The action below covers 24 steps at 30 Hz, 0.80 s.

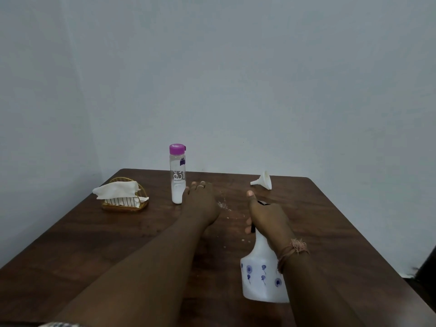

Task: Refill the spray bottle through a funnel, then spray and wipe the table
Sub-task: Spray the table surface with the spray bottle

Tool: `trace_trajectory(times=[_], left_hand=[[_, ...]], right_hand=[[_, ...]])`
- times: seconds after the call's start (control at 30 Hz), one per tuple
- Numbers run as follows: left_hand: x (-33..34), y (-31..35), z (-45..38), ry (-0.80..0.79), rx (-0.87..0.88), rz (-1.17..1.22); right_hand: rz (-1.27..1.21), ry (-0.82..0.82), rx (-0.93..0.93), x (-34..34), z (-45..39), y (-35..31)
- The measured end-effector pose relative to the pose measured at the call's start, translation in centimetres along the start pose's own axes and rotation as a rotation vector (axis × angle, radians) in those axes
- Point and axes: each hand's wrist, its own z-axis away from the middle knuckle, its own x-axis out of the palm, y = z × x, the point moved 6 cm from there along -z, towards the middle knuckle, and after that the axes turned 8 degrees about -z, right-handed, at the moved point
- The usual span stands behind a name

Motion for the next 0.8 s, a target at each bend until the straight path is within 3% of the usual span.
trace_trajectory(times=[0.27,0.4,0.8], left_hand=[[-0.1,-0.3,0.2,0.004,-0.002,0.018],[0.1,-0.6,-0.1,0.019,0.000,0.000],[2.1,-1.8,-0.9,0.001,0.000,0.005]], right_hand=[[0.015,0.014,-0.034,-0.6,0.1,-0.5],[-0.100,-0.039,-0.069,-0.6,-0.2,-1.1],[-0.503,0.181,-0.304,-2.8,-6.7,-6.0]])
